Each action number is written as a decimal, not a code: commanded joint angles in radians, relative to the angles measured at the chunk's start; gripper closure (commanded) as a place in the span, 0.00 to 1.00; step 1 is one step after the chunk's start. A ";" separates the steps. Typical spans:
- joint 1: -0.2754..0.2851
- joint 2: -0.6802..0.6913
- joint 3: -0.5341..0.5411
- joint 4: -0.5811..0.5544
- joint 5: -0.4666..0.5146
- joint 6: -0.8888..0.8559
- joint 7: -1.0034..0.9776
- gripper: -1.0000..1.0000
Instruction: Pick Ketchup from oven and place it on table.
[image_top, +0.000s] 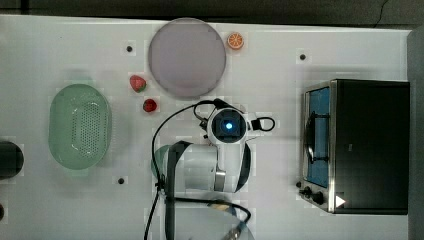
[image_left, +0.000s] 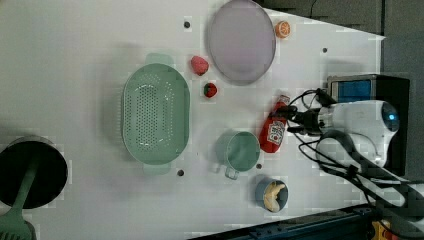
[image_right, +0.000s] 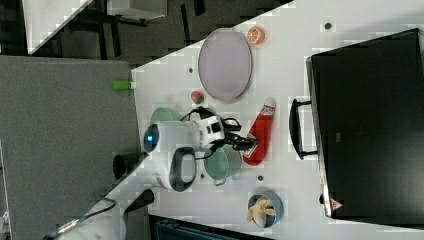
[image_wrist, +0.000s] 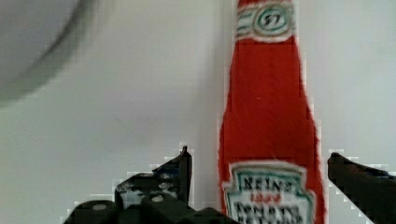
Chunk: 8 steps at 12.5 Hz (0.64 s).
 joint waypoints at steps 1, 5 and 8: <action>-0.017 -0.191 -0.028 0.102 -0.018 -0.139 0.172 0.00; -0.019 -0.334 -0.036 0.350 -0.019 -0.520 0.260 0.00; -0.020 -0.349 -0.045 0.572 -0.070 -0.834 0.299 0.00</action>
